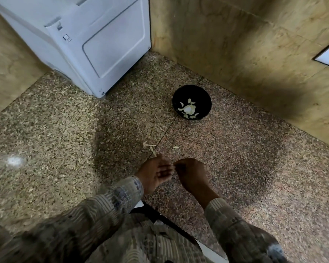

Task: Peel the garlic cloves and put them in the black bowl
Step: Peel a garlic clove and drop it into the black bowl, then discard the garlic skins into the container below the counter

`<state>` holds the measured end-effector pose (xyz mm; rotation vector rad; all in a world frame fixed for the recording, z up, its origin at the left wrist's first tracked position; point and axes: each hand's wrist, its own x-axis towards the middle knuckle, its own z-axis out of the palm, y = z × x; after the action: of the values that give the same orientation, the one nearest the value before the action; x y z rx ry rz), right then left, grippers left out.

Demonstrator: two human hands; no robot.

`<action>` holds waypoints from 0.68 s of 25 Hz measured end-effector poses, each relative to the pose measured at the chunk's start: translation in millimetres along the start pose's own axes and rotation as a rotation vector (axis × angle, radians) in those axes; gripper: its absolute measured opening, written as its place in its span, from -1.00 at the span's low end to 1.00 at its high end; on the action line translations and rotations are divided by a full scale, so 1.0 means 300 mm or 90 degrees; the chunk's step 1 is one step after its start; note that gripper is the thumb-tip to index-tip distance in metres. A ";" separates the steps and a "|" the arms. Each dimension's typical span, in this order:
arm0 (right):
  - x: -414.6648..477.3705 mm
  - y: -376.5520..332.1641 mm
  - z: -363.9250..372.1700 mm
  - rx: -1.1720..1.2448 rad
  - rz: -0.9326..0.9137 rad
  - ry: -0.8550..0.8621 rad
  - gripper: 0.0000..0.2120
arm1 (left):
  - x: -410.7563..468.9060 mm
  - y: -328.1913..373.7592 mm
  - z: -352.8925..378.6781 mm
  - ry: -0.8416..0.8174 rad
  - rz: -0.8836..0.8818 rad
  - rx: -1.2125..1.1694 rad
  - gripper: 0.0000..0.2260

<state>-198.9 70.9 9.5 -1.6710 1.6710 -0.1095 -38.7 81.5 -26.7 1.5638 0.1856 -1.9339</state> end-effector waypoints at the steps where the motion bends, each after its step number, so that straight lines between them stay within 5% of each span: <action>1: -0.005 -0.030 -0.007 -0.087 -0.095 -0.042 -0.81 | -0.011 -0.016 0.010 -0.009 -0.005 -0.010 -0.63; 6: -0.063 -0.116 0.036 -0.194 -0.271 -0.069 -0.74 | -0.051 -0.077 0.043 -0.033 -0.025 -0.120 -0.56; 13: -0.198 -0.070 -0.082 0.285 -0.029 -0.067 -0.80 | -0.166 -0.209 -0.022 -0.108 0.138 -0.265 -0.66; 17: -0.315 -0.057 -0.111 0.615 0.049 -0.206 -0.88 | -0.307 -0.345 -0.095 -0.116 0.215 -0.396 -0.56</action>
<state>-216.6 137.8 83.9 -0.8316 1.1337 -0.4930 -63.8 212.1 21.5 0.9354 0.3768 -1.5386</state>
